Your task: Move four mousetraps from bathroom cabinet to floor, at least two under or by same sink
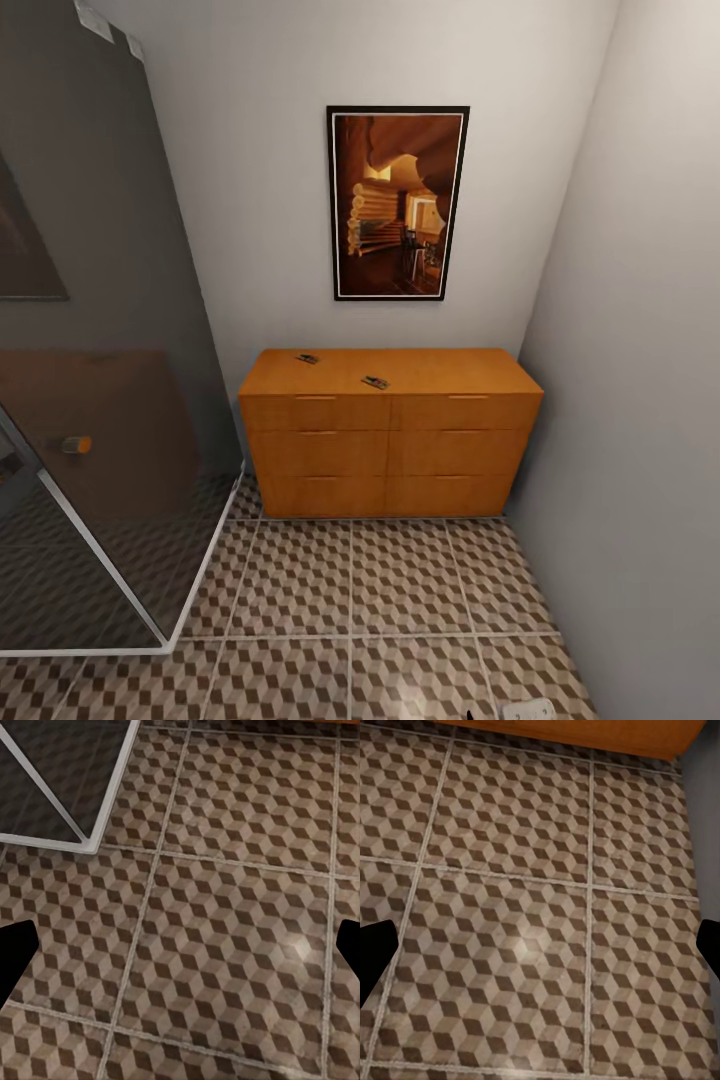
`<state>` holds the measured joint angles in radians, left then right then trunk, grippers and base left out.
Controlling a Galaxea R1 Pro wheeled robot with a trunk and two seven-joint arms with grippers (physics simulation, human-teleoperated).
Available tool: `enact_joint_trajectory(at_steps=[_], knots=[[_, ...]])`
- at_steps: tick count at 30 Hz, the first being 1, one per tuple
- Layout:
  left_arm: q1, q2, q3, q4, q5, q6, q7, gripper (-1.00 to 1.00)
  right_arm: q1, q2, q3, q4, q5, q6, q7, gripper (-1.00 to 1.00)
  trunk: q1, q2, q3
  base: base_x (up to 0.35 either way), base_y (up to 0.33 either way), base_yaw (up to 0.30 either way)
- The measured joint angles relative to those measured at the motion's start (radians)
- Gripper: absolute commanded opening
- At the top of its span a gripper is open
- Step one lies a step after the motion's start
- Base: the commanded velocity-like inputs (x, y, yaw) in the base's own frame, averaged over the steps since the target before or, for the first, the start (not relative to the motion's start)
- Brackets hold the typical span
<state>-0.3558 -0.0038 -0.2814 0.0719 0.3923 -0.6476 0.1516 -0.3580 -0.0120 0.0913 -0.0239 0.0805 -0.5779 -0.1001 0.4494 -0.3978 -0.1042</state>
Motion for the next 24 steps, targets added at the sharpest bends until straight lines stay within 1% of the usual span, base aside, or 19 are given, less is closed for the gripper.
enact_joint_trajectory(at_steps=[24], knots=[[0.0,0.0,0.0,0.0,0.0,0.0,0.0,1.0,0.0,0.0,-0.001,0.0,0.0,0.001,0.0,1.0,0.0,0.0,0.0,0.0,0.0,0.0]])
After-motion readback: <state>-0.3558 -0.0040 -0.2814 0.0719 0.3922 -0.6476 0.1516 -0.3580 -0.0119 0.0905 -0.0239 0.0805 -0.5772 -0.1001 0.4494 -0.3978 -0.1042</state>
